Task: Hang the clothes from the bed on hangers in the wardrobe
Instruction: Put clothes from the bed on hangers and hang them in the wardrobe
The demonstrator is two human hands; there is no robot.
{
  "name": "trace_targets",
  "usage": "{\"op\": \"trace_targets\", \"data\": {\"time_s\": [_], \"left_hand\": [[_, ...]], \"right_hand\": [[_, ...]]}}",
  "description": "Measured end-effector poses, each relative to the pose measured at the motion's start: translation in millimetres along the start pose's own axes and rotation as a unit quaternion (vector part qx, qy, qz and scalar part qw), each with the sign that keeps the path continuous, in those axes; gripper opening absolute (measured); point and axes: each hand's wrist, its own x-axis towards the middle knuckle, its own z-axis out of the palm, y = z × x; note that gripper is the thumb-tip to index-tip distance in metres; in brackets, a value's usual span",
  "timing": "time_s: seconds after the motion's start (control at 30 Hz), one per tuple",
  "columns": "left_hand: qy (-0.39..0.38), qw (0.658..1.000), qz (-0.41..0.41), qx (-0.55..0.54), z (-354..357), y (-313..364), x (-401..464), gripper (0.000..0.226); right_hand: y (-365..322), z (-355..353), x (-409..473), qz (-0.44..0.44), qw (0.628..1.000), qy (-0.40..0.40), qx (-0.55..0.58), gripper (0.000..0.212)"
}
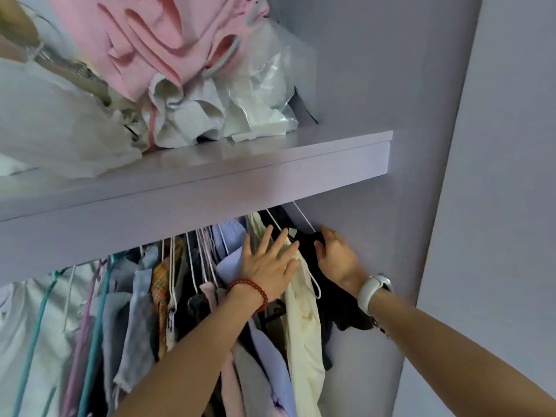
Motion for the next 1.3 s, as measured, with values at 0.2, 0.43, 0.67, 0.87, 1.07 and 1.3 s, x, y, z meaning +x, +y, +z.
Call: {"op": "trace_targets", "data": {"time_s": [0.2, 0.43, 0.67, 0.87, 1.07, 1.3], "left_hand": [[-0.006, 0.999, -0.025, -0.02, 26, -21, -6, 0.076], [-0.019, 0.997, -0.039, -0.056, 24, -40, -13, 0.076], [0.19, 0.953, 0.075, -0.224, -2, 7, -33, 0.054], [-0.001, 0.915, 0.253, -0.314, 22, 117, -115, 0.055], [-0.207, 0.782, 0.497, -0.314, 51, 256, -230, 0.033], [-0.298, 0.593, 0.667, -0.339, 4, 420, -405, 0.031]], "right_hand": [[-22, 11, 39, 0.047, 0.991, -0.036, -0.117, 0.03], [-17, 20, -9, 0.012, 0.998, 0.058, 0.0, 0.023], [34, 11, -177, -0.043, 0.988, 0.144, -0.013, 0.011], [67, -31, -367, 0.058, 0.97, 0.159, -0.172, 0.017], [53, -52, -585, 0.315, 0.877, 0.226, -0.283, 0.047], [-36, -48, -796, 0.584, 0.661, 0.332, -0.334, 0.031]]}}
